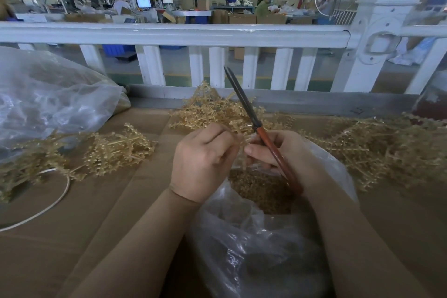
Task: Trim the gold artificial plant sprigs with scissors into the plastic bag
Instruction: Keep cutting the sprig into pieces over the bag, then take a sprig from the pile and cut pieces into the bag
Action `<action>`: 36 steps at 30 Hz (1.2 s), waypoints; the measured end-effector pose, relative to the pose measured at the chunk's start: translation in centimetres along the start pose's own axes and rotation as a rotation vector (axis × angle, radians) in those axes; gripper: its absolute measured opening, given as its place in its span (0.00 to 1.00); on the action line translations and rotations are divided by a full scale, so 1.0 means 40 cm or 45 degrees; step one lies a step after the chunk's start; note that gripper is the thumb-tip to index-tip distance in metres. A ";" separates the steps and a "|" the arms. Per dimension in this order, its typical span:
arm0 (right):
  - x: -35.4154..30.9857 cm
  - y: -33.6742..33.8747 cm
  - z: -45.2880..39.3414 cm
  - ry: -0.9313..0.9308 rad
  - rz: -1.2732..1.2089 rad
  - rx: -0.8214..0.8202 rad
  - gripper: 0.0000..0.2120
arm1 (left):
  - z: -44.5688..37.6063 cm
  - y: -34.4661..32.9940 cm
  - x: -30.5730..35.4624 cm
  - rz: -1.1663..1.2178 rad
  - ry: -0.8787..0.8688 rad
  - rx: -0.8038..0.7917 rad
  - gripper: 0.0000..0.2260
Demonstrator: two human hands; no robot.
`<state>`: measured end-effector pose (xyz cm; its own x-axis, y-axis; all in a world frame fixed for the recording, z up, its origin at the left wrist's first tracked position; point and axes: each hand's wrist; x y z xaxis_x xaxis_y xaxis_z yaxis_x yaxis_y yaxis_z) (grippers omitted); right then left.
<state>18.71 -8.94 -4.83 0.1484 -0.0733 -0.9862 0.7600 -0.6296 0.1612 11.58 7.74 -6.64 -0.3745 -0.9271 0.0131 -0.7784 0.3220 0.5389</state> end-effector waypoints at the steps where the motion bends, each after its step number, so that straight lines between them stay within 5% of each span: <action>1: 0.003 0.001 -0.002 -0.007 0.007 0.002 0.04 | 0.001 -0.002 0.000 0.032 0.023 -0.024 0.09; 4: 0.011 0.005 -0.003 0.047 0.025 0.045 0.05 | 0.004 -0.003 0.006 0.384 0.401 -0.216 0.09; 7: 0.009 0.006 0.002 0.108 -0.023 0.081 0.06 | 0.003 0.000 0.000 1.060 0.816 -0.526 0.09; 12: 0.012 0.007 -0.006 0.058 0.117 0.146 0.10 | -0.011 0.016 -0.006 1.690 0.833 -0.787 0.03; 16: 0.021 0.007 -0.010 0.075 0.211 0.146 0.03 | -0.010 0.013 -0.003 1.721 0.864 -0.749 0.04; 25: 0.040 0.011 -0.020 0.091 0.376 0.255 0.27 | -0.002 0.003 -0.033 1.888 1.155 -0.108 0.07; 36: 0.043 -0.003 -0.013 -0.035 0.886 0.171 0.35 | -0.006 0.002 -0.036 1.867 1.066 0.032 0.06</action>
<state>19.22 -8.60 -6.54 0.5540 -0.5118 -0.6567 0.4093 -0.5195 0.7501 12.19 9.06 -6.41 -0.3927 0.2973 0.8703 -0.0523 0.9376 -0.3439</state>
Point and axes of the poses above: each hand's wrist, its own z-axis away from the middle knuckle, its own y-axis out of the back of the hand, x = y × z, and after that the axes turned 14 degrees about -x, right-handed
